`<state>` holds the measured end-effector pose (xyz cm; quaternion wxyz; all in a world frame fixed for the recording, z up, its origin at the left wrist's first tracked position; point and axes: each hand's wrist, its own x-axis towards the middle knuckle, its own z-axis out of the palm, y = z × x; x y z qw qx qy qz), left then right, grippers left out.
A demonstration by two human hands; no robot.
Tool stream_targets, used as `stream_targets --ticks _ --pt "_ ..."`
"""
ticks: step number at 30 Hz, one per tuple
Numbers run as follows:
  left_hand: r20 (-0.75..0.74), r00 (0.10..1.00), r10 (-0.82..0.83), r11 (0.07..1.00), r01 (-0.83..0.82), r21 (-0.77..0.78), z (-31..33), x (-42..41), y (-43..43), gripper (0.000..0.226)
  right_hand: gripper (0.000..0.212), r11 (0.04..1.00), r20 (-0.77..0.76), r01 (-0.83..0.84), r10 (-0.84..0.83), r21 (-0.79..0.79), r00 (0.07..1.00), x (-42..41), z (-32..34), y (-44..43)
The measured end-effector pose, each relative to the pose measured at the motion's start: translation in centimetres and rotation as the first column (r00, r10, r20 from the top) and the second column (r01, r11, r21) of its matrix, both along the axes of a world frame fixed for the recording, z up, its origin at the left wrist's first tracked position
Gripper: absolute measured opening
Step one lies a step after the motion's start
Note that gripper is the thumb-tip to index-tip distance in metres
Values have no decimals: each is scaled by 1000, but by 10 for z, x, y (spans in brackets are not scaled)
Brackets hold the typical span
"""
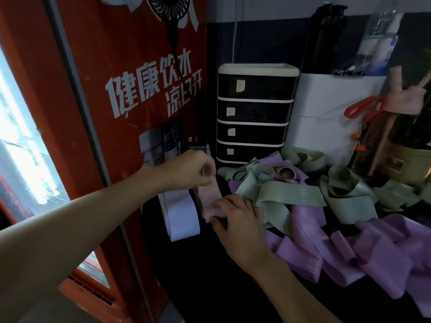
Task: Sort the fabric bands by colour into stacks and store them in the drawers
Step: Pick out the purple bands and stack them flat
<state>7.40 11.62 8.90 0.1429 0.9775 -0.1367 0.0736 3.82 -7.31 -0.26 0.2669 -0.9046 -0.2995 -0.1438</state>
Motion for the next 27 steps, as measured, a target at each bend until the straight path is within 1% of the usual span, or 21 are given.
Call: stream_targets --ticks 2,4,5,6,8,11,13,15,17,20,22,24,27 --pt "-142 988 -55 997 62 49 -3 -7 -8 14 32 1000 -11 0 0 -1 1000 0 0 1" --pt "-255 963 -83 993 101 60 -5 -9 -14 15 33 997 -39 23 -20 80 999 0 3 1" --pt "-278 957 -81 992 104 70 -6 -9 -15 16 32 990 -49 41 -34 137 998 1 5 1" --pt "-279 958 -72 991 101 90 -6 -9 -16 16 27 983 -54 55 -46 174 998 0 8 -1" --pt "-268 961 -66 985 105 134 -6 -9 -18 15 17 979 -73 63 -50 194 996 -1 14 -5" --pt "-267 963 -44 973 101 205 -6 -11 -19 17 23 976 -98 39 -18 216 995 -10 23 -25" --pt "-264 964 -13 967 79 242 -6 -14 -21 19 20 984 -75 61 -49 166 996 -20 26 -50" --pt "-244 970 3 957 68 283 -3 -19 -26 21 16 990 -44 101 -97 94 994 -28 26 -80" --pt "-177 984 18 948 40 315 2 -27 -38 23 15 988 -25 136 -135 70 991 -36 25 -111" --pt "-60 998 -19 971 33 238 4 -44 -65 20 11 983 -1 167 -168 73 986 -50 17 -145" --pt "-25 997 -72 984 76 161 -2 -58 -85 16 19 986 -45 160 -158 41 986 -58 8 -158" --pt "-5 992 -124 986 124 111 -11 -72 -104 18 24 989 -79 151 -151 -6 985 -61 -1 -164" --pt "106 983 -148 982 134 131 -34 -85 -124 19 33 986 -82 162 -165 -40 983 -57 -7 -163"
